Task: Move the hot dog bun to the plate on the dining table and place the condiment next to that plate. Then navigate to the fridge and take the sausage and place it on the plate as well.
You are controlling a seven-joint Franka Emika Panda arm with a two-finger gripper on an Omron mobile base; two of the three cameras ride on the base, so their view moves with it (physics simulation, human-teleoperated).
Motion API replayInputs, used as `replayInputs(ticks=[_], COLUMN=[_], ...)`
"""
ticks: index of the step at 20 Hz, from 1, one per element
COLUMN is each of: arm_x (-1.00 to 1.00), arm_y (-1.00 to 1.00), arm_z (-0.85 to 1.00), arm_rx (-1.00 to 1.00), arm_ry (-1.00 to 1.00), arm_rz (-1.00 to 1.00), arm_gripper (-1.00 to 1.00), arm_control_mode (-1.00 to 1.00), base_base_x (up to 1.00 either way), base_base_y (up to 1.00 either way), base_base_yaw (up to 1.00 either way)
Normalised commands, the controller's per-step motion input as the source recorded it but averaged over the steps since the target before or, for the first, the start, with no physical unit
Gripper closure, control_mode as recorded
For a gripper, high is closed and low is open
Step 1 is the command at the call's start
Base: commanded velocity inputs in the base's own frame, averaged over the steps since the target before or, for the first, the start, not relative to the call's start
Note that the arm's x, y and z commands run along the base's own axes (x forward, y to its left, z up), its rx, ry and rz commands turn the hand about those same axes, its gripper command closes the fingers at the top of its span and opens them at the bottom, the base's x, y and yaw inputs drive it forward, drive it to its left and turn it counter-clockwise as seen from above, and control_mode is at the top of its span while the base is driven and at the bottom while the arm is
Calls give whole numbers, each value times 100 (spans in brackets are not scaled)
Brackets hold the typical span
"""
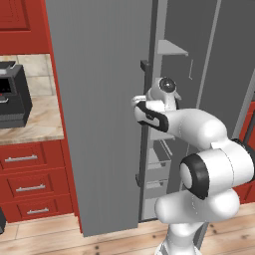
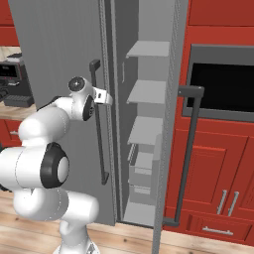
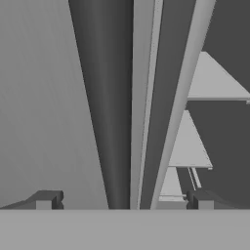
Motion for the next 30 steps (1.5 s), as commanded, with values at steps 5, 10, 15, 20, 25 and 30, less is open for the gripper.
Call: replayInputs(ticks=[5, 10, 15, 20, 25, 30], arm_x=[29, 27, 27, 29, 26, 24], arm_y=[0, 0, 0, 3, 2, 7], arm_z=[-10, -15, -18, -22, -17, -11], arm_rx=[0, 0, 0, 0, 0, 0], arm_ry=[2, 2, 0, 0, 0, 0], arm_rz=[0, 0, 0, 0, 0, 0], arm_gripper=[-100, -100, -100, 100, 100, 100], arm_control_mode=[-100, -100, -100, -100, -100, -100], base_base_x=[0, 0, 0, 0, 0, 0], base_base_y=[0, 0, 0, 0, 0, 0], base_base_yaw=[0, 0, 0, 0, 0, 0])
